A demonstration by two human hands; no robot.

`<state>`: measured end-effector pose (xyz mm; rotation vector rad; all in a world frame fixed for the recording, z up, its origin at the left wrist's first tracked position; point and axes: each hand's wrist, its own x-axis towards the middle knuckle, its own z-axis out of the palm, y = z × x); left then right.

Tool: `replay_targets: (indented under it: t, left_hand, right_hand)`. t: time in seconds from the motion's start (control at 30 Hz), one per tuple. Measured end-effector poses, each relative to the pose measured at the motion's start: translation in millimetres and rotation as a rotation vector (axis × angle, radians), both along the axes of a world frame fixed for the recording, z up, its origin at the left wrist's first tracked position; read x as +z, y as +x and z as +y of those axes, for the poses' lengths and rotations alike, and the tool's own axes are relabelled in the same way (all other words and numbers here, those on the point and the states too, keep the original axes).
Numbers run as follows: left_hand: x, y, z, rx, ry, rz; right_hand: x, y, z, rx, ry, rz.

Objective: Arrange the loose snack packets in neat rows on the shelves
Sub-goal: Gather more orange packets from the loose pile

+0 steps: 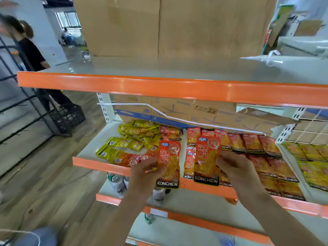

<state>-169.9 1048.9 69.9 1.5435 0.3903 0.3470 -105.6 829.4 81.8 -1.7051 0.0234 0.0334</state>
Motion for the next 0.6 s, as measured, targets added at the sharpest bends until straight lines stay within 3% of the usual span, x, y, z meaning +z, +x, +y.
replay_targets:
  t: [0.2,0.6]
  left_hand:
    - [-0.6,9.5,25.0,-0.028,0.075,0.007]
    - [-6.7,50.8,15.9,0.139,0.175,0.080]
  right_hand:
    - [6.5,17.5,21.7,0.079,-0.054,-0.028]
    - [-12.8,102.0,41.3,0.273,0.028,0.034]
